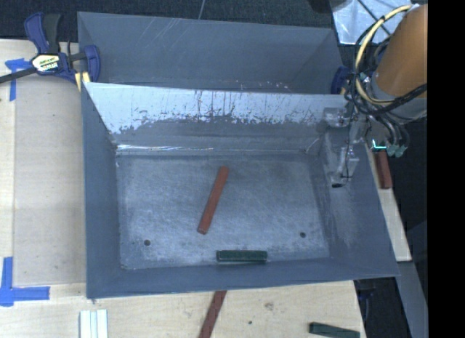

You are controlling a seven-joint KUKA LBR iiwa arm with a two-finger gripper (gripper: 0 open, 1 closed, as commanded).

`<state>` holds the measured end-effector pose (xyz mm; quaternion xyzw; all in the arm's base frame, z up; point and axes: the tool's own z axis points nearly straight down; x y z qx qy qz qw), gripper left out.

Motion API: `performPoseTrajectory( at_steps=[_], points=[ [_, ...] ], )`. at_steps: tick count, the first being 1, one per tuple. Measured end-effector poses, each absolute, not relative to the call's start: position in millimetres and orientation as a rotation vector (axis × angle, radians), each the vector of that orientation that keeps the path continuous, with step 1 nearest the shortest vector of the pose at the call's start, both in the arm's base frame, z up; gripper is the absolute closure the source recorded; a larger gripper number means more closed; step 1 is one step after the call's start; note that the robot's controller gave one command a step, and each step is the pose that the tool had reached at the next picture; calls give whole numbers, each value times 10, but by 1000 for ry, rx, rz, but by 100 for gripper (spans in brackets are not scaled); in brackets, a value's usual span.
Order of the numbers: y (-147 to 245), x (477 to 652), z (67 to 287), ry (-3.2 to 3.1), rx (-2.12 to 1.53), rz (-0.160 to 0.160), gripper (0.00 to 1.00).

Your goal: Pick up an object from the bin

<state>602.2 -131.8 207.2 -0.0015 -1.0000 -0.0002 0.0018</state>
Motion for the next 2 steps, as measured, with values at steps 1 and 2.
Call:
performPoseTrajectory(
  at_steps=[1,2],
  points=[
    [-1313,6039,2118,-3146,-1,2,0],
    [-901,5988,2029,-3142,130,2,0]
  ],
)
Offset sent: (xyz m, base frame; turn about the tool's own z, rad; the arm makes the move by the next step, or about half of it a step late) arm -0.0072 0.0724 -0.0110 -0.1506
